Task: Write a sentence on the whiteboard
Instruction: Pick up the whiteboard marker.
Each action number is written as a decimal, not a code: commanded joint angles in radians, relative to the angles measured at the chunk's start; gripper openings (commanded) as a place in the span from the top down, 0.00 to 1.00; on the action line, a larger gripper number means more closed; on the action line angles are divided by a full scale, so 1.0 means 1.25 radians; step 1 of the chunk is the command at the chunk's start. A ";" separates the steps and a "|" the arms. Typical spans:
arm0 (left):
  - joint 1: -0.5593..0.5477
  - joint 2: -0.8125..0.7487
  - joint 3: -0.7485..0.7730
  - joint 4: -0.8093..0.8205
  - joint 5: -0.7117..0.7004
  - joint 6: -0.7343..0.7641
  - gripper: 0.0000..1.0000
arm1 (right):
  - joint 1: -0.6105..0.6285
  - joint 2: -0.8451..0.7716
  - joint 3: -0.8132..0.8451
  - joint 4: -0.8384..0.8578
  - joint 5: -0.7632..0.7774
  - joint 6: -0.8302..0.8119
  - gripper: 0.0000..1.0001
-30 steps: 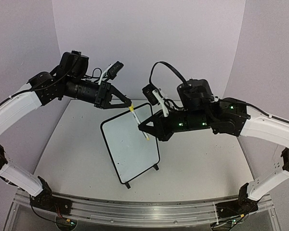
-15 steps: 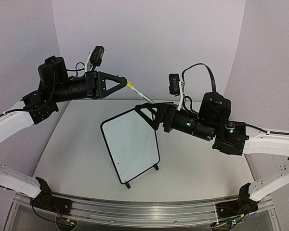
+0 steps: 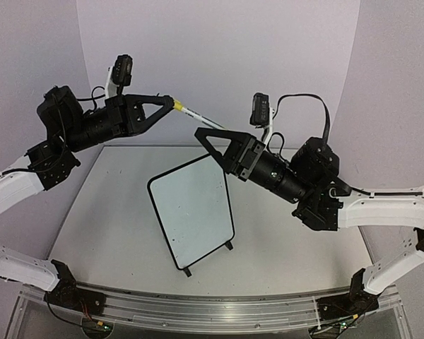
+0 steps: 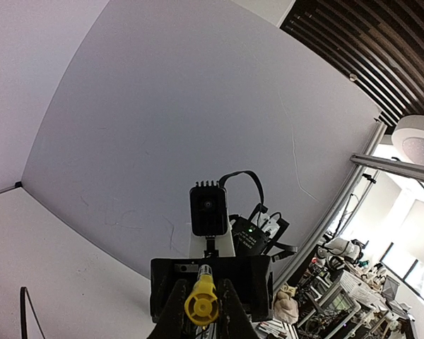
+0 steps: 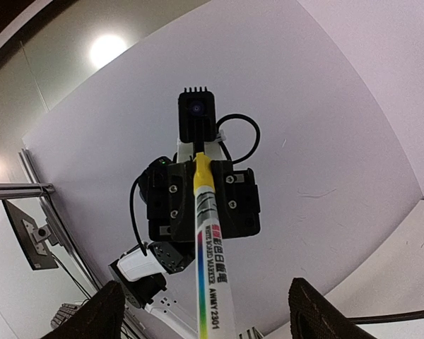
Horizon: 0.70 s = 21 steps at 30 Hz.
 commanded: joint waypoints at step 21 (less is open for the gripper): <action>0.002 0.037 0.001 -0.029 0.025 0.004 1.00 | 0.003 0.017 0.055 0.054 -0.017 -0.010 0.30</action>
